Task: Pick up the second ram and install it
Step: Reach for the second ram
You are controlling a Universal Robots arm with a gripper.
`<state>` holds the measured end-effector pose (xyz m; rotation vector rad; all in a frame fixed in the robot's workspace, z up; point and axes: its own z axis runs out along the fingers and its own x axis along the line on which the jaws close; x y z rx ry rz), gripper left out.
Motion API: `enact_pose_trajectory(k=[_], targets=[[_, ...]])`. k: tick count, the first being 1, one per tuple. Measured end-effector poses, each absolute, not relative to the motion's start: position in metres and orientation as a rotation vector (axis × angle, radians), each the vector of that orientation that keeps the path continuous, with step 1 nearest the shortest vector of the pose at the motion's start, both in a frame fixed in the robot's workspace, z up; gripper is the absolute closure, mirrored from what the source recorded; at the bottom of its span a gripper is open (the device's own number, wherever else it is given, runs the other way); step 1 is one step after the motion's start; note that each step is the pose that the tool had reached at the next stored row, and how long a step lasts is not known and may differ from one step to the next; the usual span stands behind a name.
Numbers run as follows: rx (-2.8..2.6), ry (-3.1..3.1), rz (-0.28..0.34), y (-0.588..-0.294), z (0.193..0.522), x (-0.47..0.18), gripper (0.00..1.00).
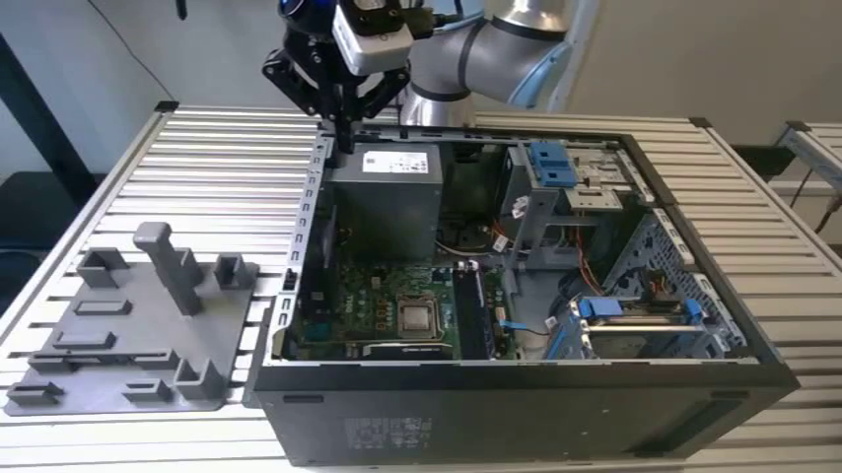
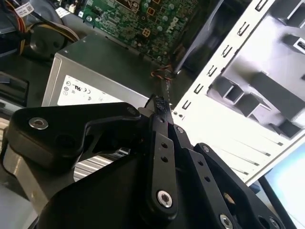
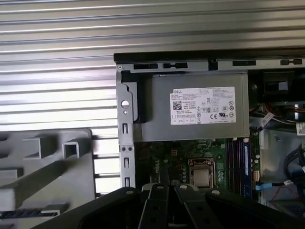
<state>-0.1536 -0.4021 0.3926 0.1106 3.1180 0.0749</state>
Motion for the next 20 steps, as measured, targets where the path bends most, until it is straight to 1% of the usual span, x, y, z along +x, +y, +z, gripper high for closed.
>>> enact_pose_trajectory(k=[20], targets=[[0.110, 3.118, 0.075, -0.420, 0.393, -0.174, 0.89]])
